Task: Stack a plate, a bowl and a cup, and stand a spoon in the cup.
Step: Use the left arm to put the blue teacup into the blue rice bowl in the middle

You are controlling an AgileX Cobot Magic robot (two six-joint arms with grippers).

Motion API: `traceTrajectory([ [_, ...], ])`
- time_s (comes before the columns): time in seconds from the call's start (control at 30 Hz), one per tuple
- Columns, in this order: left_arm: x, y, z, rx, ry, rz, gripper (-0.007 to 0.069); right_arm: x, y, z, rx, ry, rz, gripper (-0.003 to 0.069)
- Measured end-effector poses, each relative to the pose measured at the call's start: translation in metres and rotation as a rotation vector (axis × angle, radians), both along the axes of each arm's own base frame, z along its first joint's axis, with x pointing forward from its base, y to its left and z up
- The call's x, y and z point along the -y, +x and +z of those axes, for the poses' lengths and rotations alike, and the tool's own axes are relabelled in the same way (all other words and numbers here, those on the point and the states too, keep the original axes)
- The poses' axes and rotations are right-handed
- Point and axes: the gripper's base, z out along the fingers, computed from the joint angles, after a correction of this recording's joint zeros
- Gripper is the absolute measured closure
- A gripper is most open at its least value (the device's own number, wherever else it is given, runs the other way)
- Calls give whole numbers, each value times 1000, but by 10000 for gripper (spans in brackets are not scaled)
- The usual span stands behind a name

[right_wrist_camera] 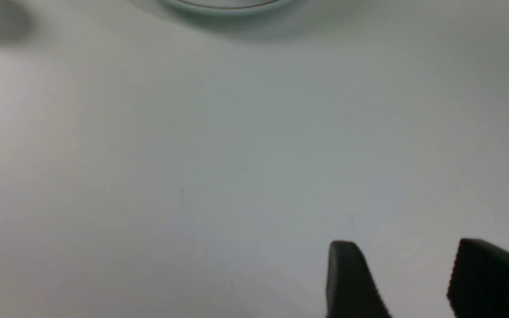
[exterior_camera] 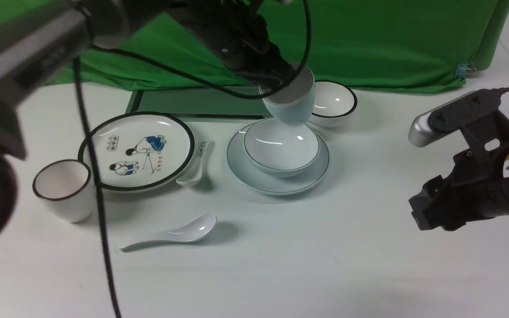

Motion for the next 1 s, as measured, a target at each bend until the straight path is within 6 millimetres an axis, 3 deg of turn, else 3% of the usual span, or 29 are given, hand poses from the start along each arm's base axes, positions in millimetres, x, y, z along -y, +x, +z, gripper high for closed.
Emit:
traceTrajectory([
  [0.23, 4, 19, -54, -116, 51, 74, 631, 0, 0, 0, -6, 9, -15, 308],
  [0.47, 6, 22, -67, -156, 35, 109, 616, 0, 0, 0, -3, 13, -19, 309],
  [0.6, 5, 24, -69, -154, 34, 132, 538, 0, 0, 0, -4, 14, -20, 309],
  [0.73, 7, 26, -66, -137, 4, 139, 411, 0, 0, 0, -5, 16, -22, 309],
  [0.77, 8, 25, -60, -135, -7, 139, 350, 0, 0, 0, -7, 16, -24, 309],
  [0.83, 7, 23, -47, -136, -11, 141, 298, 0, -1, 0, -15, 14, -25, 309],
  [0.93, -3, 6, 4, -107, 11, 139, 244, 1, -2, -2, -37, 10, -30, 309],
  [0.97, -3, 4, 8, -107, 11, 138, 243, 1, -2, -2, -38, 9, -30, 309],
  [1.0, -13, -14, 42, -85, 35, 140, 247, 1, -3, -2, -42, 8, -31, 309],
])
